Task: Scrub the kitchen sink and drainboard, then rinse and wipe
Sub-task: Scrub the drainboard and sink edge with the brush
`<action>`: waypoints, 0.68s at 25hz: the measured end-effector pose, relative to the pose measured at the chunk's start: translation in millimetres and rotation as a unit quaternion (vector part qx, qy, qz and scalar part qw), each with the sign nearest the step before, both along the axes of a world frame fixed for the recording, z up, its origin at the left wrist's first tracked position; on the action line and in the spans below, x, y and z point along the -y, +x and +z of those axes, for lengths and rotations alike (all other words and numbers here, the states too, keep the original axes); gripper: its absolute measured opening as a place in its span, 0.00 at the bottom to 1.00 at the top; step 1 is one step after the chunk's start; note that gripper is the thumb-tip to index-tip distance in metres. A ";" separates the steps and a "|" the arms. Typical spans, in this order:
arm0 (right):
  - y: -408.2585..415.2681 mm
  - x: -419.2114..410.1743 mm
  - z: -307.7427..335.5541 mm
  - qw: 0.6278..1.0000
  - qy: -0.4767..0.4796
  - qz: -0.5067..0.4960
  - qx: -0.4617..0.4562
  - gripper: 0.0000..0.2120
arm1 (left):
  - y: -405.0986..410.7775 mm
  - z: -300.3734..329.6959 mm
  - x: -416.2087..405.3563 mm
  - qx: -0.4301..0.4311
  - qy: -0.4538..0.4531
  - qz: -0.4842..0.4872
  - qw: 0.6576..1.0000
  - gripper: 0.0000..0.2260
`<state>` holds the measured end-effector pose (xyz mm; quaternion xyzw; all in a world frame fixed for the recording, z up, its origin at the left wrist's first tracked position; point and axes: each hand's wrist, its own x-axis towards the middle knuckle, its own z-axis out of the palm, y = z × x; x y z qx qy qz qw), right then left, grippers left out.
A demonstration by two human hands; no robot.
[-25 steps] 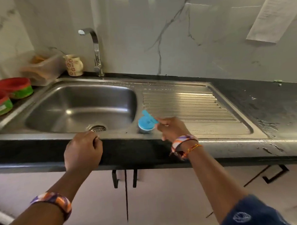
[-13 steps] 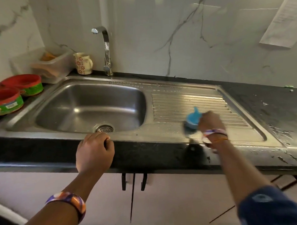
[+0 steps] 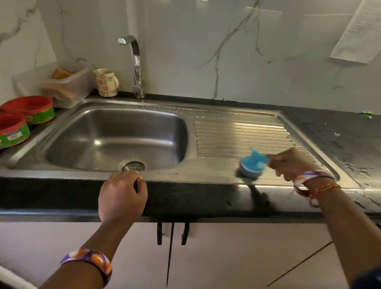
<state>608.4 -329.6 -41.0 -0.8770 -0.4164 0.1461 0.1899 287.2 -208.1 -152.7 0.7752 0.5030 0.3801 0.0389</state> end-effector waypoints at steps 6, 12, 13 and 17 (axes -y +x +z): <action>11.9 4.9 10.1 0.998 -0.017 -0.043 -0.037 0.14 | 1.8 0.6 1.9 0.004 -0.007 0.010 1.000 0.04; -148.7 -121.6 -15.4 0.976 0.026 0.215 -0.033 0.11 | -0.5 2.5 3.6 0.006 -0.009 0.016 1.000 0.07; -160.1 -132.6 -14.1 0.973 0.031 0.229 -0.014 0.11 | -0.6 2.9 4.0 0.005 -0.005 0.019 1.000 0.06; -104.4 -106.1 1.8 0.983 -0.035 0.179 -0.018 0.11 | -1.7 2.1 2.2 0.009 -0.012 0.009 1.000 0.07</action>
